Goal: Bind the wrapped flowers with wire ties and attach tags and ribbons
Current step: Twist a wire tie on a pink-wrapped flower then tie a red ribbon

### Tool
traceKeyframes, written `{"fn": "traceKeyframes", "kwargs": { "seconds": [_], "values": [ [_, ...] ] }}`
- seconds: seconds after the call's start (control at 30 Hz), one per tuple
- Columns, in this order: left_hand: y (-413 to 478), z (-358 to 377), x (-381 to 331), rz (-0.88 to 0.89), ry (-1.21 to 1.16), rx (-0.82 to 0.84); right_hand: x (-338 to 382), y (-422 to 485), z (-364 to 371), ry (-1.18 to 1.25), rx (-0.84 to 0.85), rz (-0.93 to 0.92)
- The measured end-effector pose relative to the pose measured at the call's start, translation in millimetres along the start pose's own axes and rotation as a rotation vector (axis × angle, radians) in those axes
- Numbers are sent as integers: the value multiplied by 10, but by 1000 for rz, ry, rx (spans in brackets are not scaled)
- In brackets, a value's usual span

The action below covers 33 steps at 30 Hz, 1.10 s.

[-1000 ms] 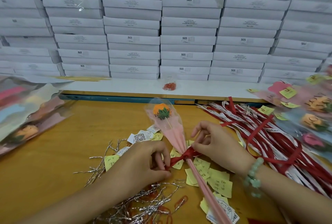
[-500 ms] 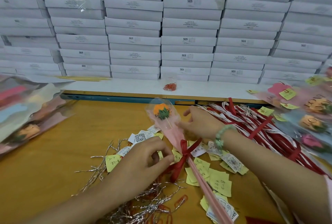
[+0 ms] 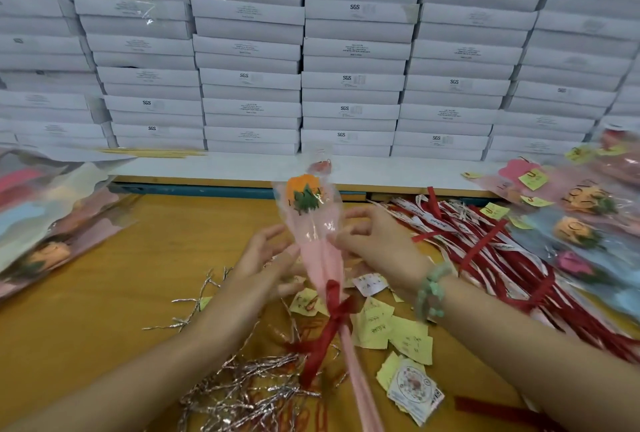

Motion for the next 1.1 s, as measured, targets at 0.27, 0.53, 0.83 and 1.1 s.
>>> {"fn": "traceKeyframes", "kwargs": {
  "seconds": [0.27,0.53,0.83,1.1],
  "values": [
    [41,-122,25,18,-124,-42,-14,-733,377,146,197,103],
    [75,-146,103,28,-114,-8,31,-1074,356,-154,587,145],
    [109,-225,185,13,76,-63,70,-410,-469,-929,83,-55],
    [135,-264,152,80,293,-123,-243,-29,-470,-1144,215,-119]
  ]
}}
Point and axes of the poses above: each hand's wrist, its own y-axis towards the middle knuckle, its own z-axis out of the palm, x = y × z, the point moved 2 cm from there along y, towards the middle knuckle, and after that the axes turned 10 degrees about x, right-handed, at the moved point
